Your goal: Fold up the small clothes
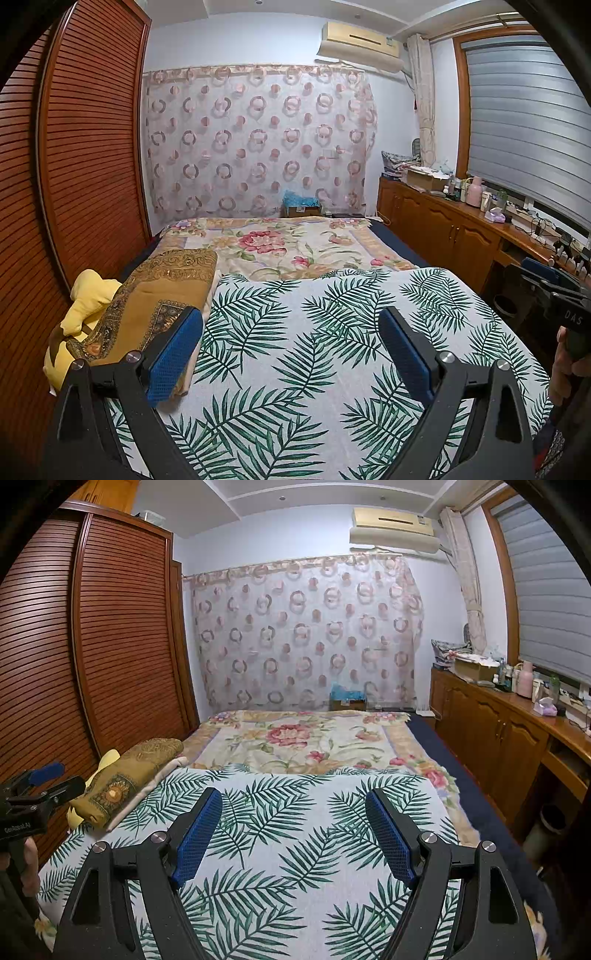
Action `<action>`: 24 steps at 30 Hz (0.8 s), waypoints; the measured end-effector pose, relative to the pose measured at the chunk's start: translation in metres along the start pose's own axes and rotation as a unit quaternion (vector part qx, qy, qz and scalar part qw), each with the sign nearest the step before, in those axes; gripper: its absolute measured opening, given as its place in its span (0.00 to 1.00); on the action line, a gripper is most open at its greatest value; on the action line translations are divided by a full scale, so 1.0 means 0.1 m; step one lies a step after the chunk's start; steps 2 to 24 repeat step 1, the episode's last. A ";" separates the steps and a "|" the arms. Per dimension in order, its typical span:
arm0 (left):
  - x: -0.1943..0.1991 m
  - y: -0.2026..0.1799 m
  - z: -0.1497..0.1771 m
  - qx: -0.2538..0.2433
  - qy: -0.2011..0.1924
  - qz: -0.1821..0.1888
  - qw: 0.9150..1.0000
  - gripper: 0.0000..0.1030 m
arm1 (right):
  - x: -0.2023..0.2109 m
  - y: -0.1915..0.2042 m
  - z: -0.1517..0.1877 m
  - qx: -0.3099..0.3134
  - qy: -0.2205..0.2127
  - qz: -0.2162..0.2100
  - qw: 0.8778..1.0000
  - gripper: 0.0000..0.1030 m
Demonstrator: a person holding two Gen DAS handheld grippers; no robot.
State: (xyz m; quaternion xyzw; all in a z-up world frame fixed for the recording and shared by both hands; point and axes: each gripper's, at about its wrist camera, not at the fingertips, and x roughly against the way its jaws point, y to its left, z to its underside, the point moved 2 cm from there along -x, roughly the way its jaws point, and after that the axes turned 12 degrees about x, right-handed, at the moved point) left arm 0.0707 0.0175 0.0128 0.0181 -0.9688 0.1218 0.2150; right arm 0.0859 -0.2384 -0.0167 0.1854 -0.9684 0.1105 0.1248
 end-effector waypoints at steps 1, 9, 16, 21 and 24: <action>0.00 0.00 0.00 0.000 0.000 0.000 1.000 0.94 | 0.00 0.00 0.00 0.000 0.000 0.000 1.000 0.79; 0.00 0.00 0.00 0.000 0.000 0.000 1.000 0.94 | 0.00 0.00 0.00 0.000 0.000 0.000 1.000 0.79; 0.00 0.00 0.00 0.000 0.000 0.000 1.000 0.94 | 0.00 0.00 0.00 0.000 0.000 0.000 1.000 0.79; 0.00 0.00 0.00 0.000 0.000 0.000 1.000 0.94 | 0.00 0.00 0.00 0.000 0.000 0.000 1.000 0.79; 0.00 0.00 0.00 0.000 0.000 0.000 1.000 0.94 | 0.00 0.00 0.00 0.000 0.000 0.000 1.000 0.79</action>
